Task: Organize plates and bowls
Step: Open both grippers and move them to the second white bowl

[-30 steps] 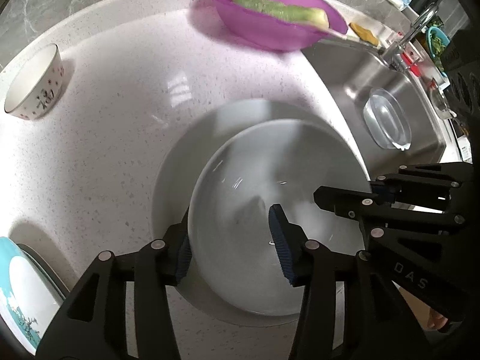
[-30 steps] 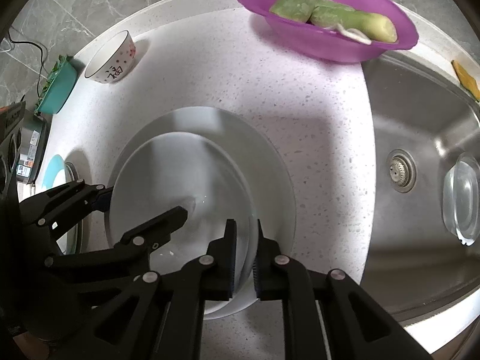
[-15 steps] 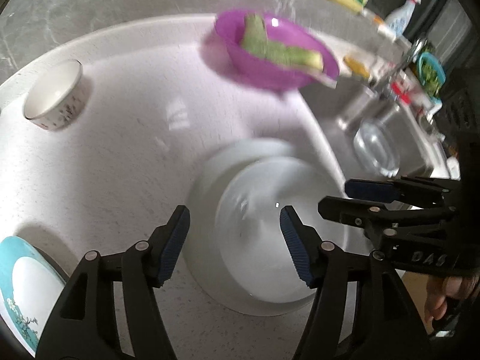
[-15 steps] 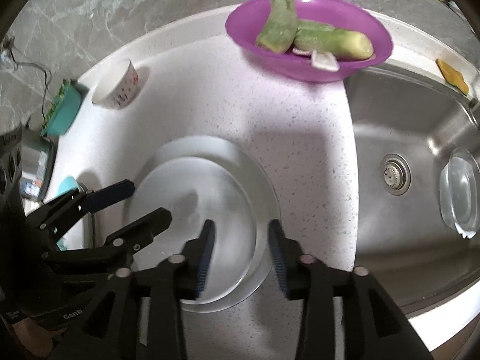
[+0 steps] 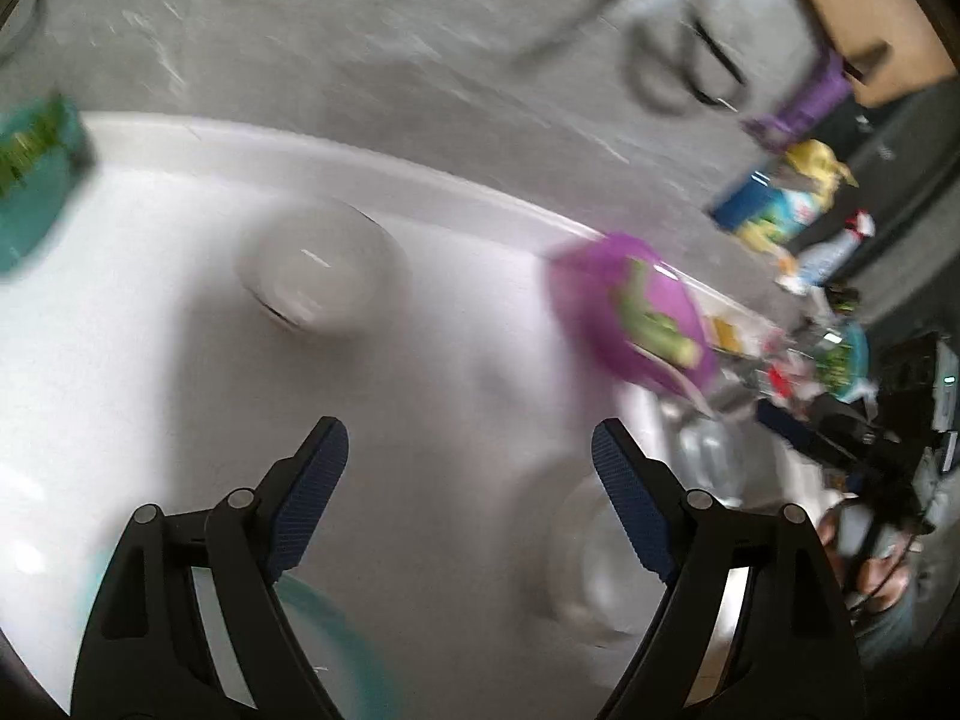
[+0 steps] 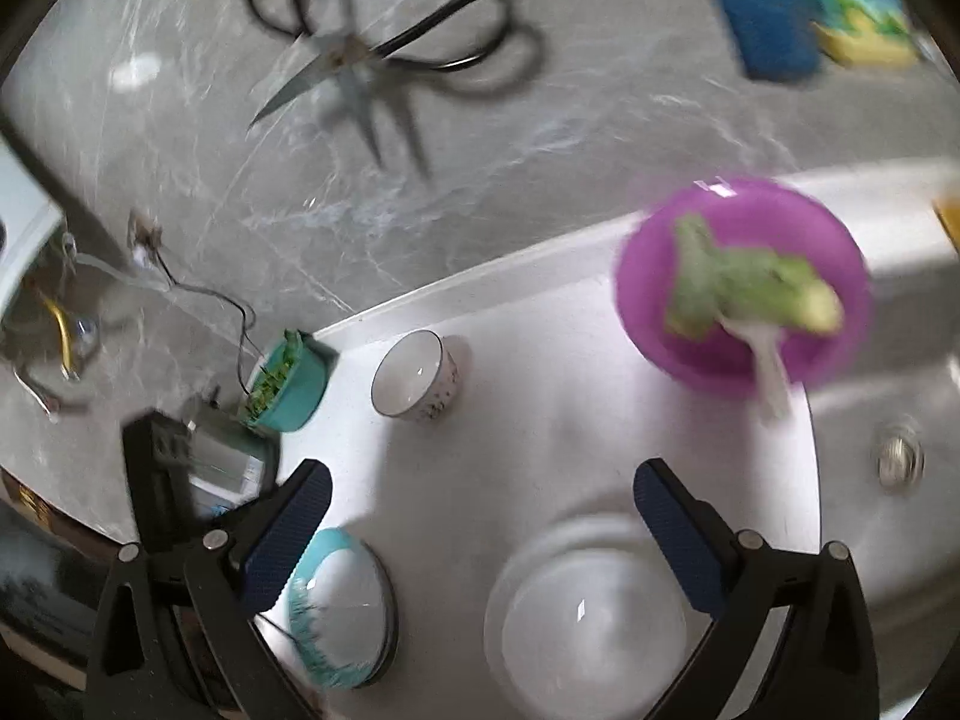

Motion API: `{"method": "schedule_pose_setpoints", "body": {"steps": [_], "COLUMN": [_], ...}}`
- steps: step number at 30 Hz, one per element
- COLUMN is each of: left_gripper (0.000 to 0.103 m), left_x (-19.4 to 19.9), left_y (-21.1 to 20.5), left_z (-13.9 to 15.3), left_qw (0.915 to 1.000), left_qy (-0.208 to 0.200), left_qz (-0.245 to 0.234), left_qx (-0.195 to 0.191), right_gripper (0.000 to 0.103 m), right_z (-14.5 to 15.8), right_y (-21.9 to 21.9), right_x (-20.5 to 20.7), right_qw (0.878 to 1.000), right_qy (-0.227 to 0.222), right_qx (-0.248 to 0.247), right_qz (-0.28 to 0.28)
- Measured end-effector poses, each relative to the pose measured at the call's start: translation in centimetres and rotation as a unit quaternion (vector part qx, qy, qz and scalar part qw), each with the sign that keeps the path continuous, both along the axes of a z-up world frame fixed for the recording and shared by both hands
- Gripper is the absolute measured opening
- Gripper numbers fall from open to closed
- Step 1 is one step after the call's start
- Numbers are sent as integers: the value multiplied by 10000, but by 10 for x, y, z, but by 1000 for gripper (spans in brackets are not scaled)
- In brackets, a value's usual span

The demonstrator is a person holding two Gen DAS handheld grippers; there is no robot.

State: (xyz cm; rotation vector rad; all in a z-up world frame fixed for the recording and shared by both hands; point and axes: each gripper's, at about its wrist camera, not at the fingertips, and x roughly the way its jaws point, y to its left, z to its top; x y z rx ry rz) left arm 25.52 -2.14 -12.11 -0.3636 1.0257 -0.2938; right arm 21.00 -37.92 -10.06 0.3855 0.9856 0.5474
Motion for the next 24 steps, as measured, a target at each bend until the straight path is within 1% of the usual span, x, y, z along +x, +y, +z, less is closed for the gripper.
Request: {"method": "schedule_pose_setpoints", "body": {"steps": [2,3,4,5,7,8,9,10,12,13,15,17,18,20,24], "left_gripper": [83,83,83,83,83,83,83,83,83,83,83,81,81,81,80], "left_x": [24,38,50,63,90,100,113,126,143,152,162,167,170,175,181], "left_y": [30,46,56,67,82,83,83,79,81,81,83,87,88,92,98], "left_z": [4,4,1,-2,-10,-16,-24,-33,-52,-61,-74,-89,-95,-107,-125], "left_qw": [9988,9977,9971,9965,9954,9950,9936,9923,9909,9904,9892,9888,9882,9873,9870], "left_qy": [-23,23,101,224,373,388,435,515,700,773,873,988,1045,1132,1249], "left_qz": [177,258,276,277,222,106,-61,-137,-281,-349,-389,-425,-465,-528,-613], "left_qx": [463,634,704,753,859,919,1037,1117,1113,1095,1108,1036,1022,981,804], "right_gripper": [103,103,103,103,102,99,93,90,75,72,61,58,52,47,46], "right_z": [-4,-8,-11,-19,-29,-36,-43,-52,-71,-80,-100,-116,-122,-136,-154], "right_y": [30,43,59,80,111,127,138,149,166,172,183,187,187,188,191], "right_x": [24,34,44,58,78,91,100,109,125,131,138,142,144,148,156], "right_qw": [9997,9993,9987,9971,9937,9910,9891,9871,9843,9831,9801,9772,9770,9748,9713], "right_qy": [161,245,323,413,535,625,688,775,1014,1132,1366,1518,1599,1837,2129], "right_qx": [25,-7,-137,-436,-843,-1085,-1211,-1306,-1334,-1316,-1294,-1355,-1284,-1154,-951], "right_qz": [177,277,378,466,513,483,481,503,557,585,625,606,578,524,468]}}
